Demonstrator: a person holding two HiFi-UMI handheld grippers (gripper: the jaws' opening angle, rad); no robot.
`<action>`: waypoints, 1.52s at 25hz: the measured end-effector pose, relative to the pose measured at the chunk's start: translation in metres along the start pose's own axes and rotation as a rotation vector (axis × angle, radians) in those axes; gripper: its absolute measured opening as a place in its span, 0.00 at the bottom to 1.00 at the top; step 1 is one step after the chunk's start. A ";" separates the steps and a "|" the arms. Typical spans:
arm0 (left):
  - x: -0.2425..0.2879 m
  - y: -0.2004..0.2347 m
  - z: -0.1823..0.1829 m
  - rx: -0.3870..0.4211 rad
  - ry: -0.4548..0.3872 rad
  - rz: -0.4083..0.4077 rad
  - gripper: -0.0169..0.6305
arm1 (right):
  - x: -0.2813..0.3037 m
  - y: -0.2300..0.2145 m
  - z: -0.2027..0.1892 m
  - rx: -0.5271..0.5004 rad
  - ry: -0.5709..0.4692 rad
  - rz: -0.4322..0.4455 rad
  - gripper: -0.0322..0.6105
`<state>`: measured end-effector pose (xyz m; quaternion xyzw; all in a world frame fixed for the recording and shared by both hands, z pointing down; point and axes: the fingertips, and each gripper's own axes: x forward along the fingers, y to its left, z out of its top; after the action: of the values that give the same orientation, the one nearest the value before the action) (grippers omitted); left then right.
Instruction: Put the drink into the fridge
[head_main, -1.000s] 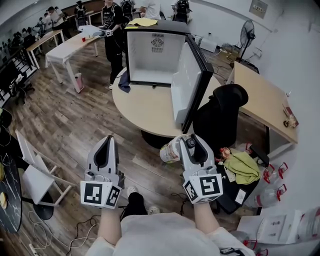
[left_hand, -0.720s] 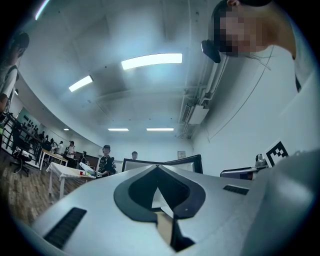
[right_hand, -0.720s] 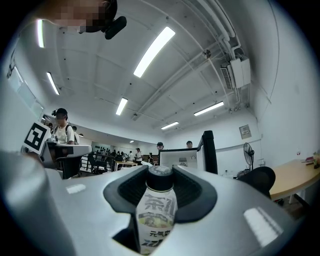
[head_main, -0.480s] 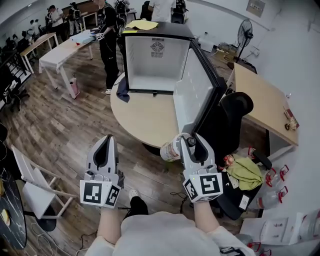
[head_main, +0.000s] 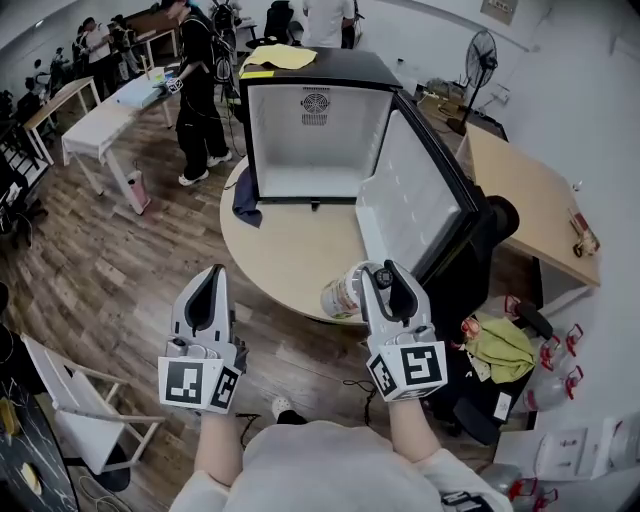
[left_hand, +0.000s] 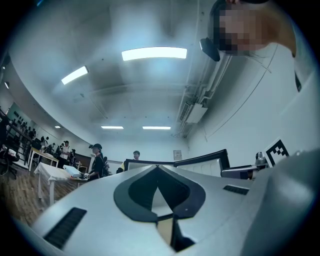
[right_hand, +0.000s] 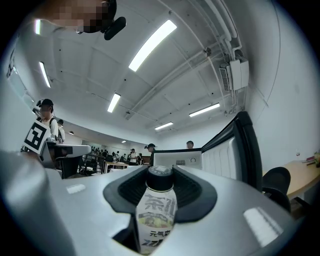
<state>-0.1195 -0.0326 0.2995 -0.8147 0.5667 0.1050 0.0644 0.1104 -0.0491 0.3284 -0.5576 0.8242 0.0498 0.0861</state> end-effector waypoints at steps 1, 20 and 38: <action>0.005 0.007 -0.001 0.000 0.000 -0.004 0.04 | 0.007 0.001 -0.001 0.001 0.000 -0.006 0.30; 0.057 0.095 -0.023 -0.035 -0.010 -0.053 0.04 | 0.090 0.021 -0.018 -0.022 -0.011 -0.084 0.30; 0.166 0.153 -0.037 -0.027 -0.024 -0.044 0.04 | 0.224 -0.028 -0.035 -0.024 -0.012 -0.097 0.30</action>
<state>-0.2030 -0.2455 0.2968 -0.8263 0.5465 0.1207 0.0626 0.0515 -0.2700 0.3183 -0.5976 0.7949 0.0587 0.0869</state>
